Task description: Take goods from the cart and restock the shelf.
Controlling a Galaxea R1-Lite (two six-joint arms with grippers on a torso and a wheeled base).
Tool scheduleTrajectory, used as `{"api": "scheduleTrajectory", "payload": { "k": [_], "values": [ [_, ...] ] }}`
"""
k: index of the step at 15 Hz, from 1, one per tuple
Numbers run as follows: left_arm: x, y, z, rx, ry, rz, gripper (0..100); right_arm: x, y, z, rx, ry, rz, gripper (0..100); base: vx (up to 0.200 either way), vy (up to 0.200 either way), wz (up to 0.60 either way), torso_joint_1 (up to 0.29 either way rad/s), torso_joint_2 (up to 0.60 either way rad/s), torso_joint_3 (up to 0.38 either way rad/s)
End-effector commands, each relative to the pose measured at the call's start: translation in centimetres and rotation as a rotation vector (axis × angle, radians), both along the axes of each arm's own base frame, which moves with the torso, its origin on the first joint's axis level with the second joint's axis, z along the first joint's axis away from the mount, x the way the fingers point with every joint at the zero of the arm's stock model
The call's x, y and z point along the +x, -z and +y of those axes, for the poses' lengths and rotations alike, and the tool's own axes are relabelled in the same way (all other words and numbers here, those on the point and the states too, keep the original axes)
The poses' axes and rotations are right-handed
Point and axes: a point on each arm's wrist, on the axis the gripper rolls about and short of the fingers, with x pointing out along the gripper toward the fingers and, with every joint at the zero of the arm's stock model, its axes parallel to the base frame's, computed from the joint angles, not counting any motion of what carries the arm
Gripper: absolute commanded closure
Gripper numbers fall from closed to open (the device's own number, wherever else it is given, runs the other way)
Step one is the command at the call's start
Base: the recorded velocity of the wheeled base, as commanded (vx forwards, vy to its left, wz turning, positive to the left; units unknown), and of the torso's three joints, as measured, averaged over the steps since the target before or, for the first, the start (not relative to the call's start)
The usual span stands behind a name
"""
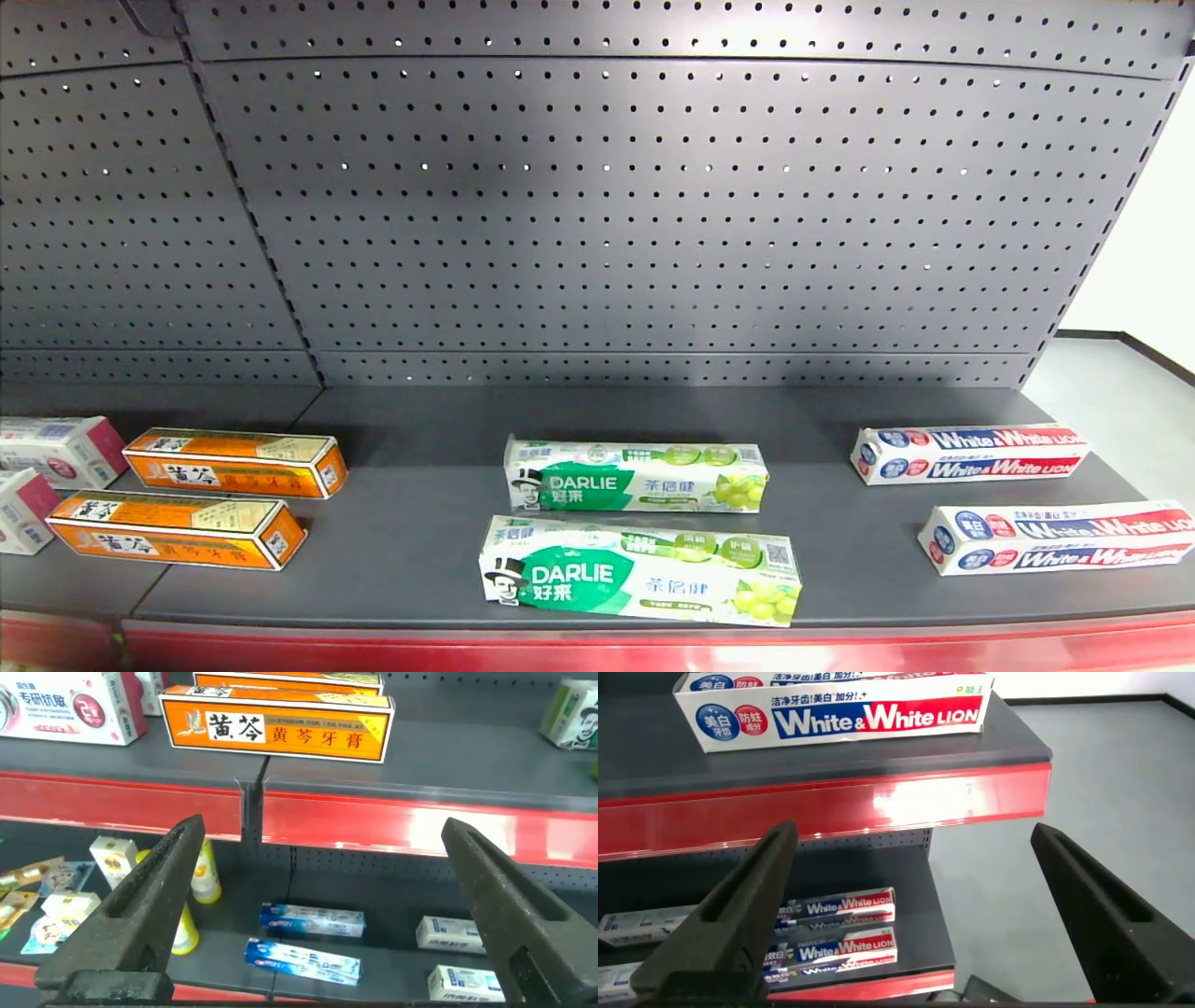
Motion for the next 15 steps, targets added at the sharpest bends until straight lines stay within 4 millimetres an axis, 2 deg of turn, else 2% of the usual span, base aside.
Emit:
{"api": "scheduleTrajectory", "payload": {
  "k": [1,15],
  "values": [
    [0.01,-0.01,0.00,0.000,0.000,0.001,0,0.03,-0.01,0.00,0.000,0.000,0.003,0,0.000,0.000,0.00,0.000,0.00,0.000],
    [0.01,-0.01,-0.01,0.001,0.003,0.001,0,0.03,-0.01,0.00,0.000,0.000,0.003,0,0.000,0.000,0.00,0.000,0.00,0.000]
  ]
}}
